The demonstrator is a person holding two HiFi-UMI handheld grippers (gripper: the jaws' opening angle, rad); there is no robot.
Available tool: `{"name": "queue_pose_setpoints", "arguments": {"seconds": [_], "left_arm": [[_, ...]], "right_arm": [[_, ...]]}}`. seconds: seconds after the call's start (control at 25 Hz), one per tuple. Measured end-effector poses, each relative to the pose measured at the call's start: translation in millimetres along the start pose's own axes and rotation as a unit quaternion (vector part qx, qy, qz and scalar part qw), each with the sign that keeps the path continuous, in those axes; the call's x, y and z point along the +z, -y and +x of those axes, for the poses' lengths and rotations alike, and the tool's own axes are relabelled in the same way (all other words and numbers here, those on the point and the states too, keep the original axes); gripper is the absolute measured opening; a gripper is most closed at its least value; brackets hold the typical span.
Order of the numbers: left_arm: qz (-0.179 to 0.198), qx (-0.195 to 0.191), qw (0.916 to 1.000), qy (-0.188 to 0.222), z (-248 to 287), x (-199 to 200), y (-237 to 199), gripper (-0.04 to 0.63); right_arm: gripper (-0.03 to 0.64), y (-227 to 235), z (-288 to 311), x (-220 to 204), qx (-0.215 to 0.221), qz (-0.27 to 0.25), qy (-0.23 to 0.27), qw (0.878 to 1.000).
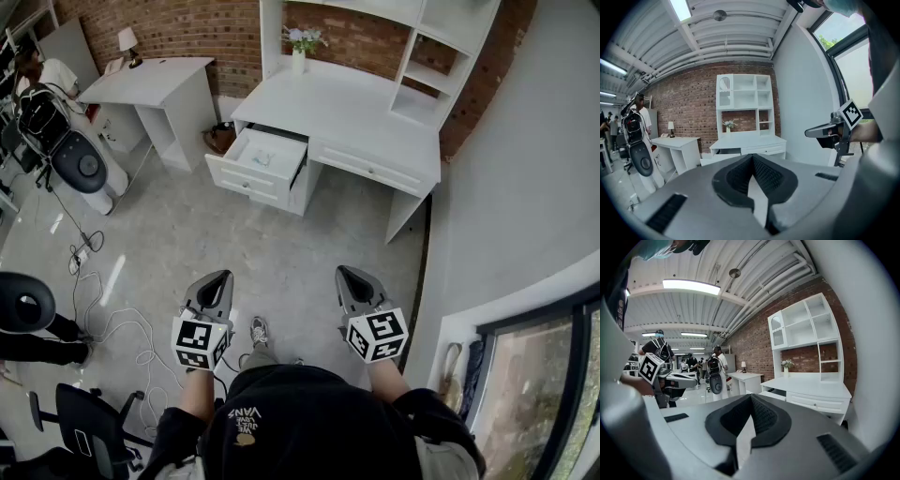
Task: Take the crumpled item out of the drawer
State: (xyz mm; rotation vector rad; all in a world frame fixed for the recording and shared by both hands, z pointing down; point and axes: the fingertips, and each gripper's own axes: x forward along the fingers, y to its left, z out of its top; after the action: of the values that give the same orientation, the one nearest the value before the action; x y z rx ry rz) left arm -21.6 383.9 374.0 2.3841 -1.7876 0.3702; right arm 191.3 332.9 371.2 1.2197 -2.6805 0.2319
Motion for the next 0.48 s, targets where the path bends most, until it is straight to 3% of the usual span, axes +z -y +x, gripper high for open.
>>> {"name": "queue_pose_setpoints", "arguments": {"seconds": [0.24, 0.48], "left_arm": [[-0.002, 0.001, 1.0, 0.005, 7, 2, -1, 0.006], [-0.002, -0.025, 0.9993, 0.027, 22, 9, 1, 0.016]], "right_arm": [[-0.002, 3, 7, 5, 0.005, 0.007, 0.013, 1.0], [0.024, 10, 20, 9, 0.021, 0.021, 0.025, 0.999]]}}
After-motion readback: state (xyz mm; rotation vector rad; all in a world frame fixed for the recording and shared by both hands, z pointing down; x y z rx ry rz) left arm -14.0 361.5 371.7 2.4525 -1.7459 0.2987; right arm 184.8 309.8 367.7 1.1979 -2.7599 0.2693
